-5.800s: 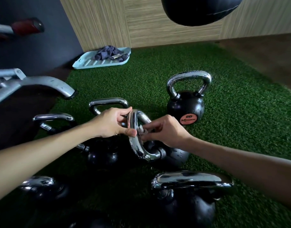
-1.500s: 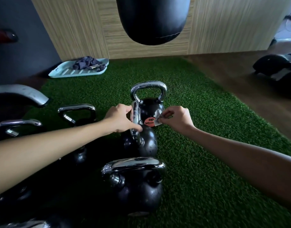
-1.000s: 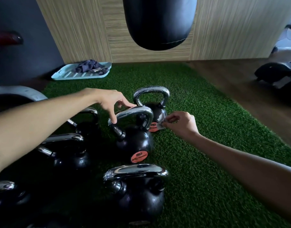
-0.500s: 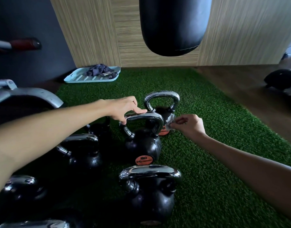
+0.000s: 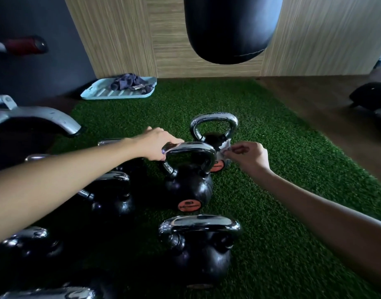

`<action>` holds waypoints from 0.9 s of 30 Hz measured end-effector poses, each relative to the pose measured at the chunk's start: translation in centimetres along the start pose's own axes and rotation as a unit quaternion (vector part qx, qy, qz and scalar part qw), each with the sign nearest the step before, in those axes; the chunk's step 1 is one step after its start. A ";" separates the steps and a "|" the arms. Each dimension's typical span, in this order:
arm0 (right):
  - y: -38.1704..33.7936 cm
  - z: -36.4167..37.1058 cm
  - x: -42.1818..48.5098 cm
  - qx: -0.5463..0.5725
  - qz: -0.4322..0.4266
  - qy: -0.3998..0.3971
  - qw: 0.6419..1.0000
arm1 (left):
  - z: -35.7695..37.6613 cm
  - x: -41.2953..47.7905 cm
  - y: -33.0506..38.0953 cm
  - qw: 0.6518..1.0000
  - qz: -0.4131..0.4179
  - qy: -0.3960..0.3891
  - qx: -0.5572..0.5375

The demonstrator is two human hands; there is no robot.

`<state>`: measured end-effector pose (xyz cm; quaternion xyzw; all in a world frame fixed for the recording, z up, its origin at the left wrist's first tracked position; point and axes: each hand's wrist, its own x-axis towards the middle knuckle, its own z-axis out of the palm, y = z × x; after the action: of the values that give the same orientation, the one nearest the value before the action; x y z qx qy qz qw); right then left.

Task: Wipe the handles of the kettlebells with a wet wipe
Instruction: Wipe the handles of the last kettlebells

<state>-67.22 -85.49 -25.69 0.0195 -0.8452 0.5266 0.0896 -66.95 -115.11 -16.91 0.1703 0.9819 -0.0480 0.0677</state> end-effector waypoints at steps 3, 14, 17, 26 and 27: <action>0.3 -0.1 0.3 0.018 0.027 0.020 0.999 | 1.0 0.3 -0.4 0.999 -0.001 0.004 -0.033; -1.0 0.3 0.8 -0.011 0.016 0.037 0.999 | 0.8 1.5 -2.3 0.997 0.062 0.023 0.034; -1.4 1.2 0.9 -0.022 0.016 0.025 0.999 | 0.8 1.9 -2.5 0.996 0.083 0.026 0.025; -3.5 2.3 0.9 -0.045 0.001 0.015 0.999 | 2.7 2.3 -4.8 0.995 0.045 0.071 -0.045; -3.5 2.3 0.8 -0.044 0.000 0.017 0.999 | 3.1 2.2 -4.8 0.993 0.046 0.093 -0.048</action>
<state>-67.87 -89.07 -23.44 0.0068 -0.8658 0.4894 0.1042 -70.29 -119.27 -19.93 0.2152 0.9763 0.0180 -0.0141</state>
